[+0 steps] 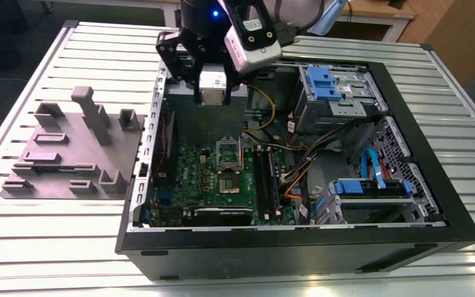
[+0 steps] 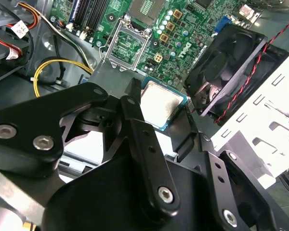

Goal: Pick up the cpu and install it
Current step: 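Place the cpu into insertion slot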

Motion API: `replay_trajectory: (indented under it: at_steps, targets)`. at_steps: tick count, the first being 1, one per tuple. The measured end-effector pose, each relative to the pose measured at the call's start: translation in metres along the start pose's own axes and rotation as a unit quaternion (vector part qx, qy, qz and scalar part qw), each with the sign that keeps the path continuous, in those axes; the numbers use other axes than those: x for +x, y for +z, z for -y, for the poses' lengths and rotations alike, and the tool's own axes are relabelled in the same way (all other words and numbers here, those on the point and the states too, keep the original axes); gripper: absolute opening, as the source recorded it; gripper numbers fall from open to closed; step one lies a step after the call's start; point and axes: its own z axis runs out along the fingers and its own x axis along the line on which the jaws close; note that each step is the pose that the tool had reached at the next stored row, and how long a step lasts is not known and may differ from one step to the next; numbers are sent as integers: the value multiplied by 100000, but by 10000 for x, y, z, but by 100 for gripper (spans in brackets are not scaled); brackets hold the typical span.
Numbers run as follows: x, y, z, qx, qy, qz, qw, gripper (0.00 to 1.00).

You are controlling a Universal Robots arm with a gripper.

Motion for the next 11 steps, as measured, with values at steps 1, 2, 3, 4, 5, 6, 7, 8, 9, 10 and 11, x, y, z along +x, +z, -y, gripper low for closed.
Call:
replay_trajectory:
  at_steps: [1,2,3,4,5,6,7,8,9,10,11]
  targets:
    - [0,5,3,5,-1,-1,100000,47]
    - [0,8,5,6,0,-3,100000,47]
    - [0,9,6,4,4,-3,100000,47]
    - [0,11,8,0,0,-1,100000,47]
    - [0,13,10,-2,0,0,100000,47]
    - [0,15,11,-2,0,-1,100000,47]
    - [0,16,12,-2,-1,1,100000,47]
    - [-1,18,14,-4,-2,3,100000,47]
    - [0,19,15,8,-2,-2,100000,47]
    - [0,23,15,-1,1,2,100000,47]
    - [-1,28,16,-10,3,6,100000,47]
